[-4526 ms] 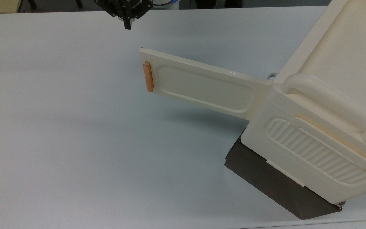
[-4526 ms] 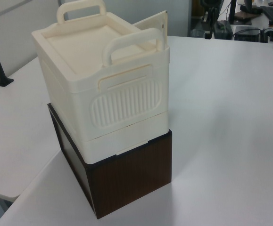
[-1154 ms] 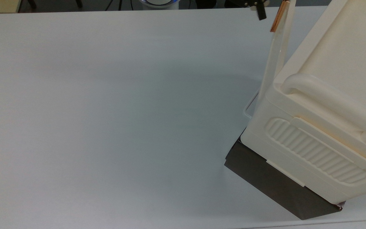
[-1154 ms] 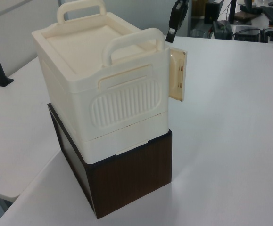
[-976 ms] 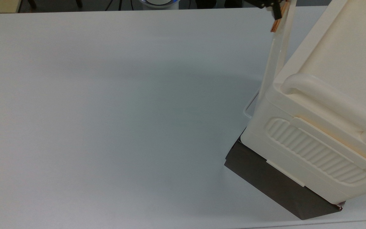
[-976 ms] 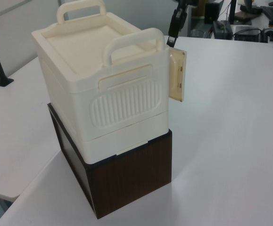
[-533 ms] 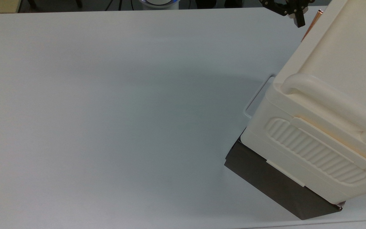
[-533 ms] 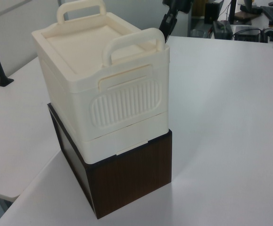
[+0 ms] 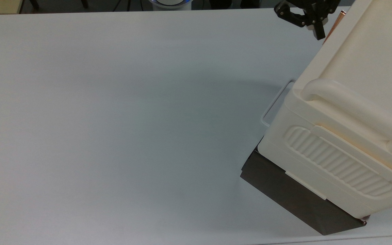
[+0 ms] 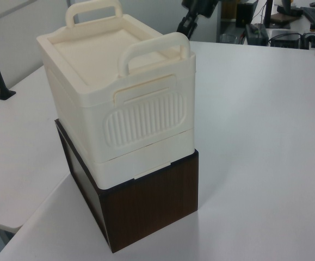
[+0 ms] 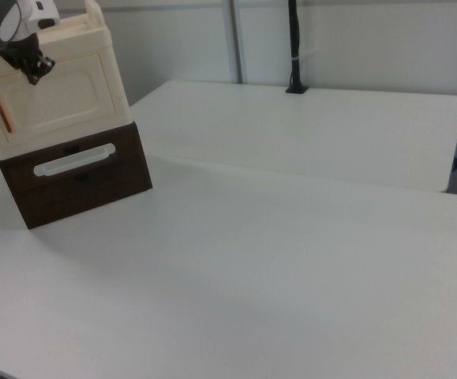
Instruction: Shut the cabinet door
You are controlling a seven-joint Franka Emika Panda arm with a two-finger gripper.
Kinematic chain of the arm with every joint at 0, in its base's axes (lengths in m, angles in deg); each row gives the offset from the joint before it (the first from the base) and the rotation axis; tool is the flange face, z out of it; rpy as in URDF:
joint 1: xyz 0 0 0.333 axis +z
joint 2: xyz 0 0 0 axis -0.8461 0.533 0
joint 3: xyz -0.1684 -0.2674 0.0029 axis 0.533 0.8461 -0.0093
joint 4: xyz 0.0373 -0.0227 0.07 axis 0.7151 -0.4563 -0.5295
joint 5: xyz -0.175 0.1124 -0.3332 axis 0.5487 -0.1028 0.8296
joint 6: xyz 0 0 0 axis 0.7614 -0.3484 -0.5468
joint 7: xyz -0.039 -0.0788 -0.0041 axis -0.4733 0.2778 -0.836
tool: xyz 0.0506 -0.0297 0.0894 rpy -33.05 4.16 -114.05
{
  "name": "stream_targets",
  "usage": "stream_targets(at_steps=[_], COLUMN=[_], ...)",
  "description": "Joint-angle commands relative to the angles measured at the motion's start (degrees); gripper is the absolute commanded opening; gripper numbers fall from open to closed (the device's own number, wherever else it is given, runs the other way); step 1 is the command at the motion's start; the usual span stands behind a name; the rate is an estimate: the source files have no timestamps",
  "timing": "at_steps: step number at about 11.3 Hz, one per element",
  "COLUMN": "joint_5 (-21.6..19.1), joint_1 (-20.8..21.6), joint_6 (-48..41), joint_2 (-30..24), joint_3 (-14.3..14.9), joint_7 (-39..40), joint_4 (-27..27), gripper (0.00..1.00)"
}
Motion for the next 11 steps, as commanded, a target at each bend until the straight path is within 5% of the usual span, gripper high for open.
stream_targets(at_steps=[1, 6, 11], joint_5=[-0.2, 1.0, 15.6], joint_1=[1.2, -0.8, -6.5], joint_6=[3.4, -2.1, -18.7], joint_2=[1.2, 0.2, -2.0], joint_3=[0.1, 0.8, 6.2], joint_7=[0.3, 3.1, 3.8], joint_4=[-0.5, -2.5, -4.7], gripper=[0.00, 0.00, 0.00])
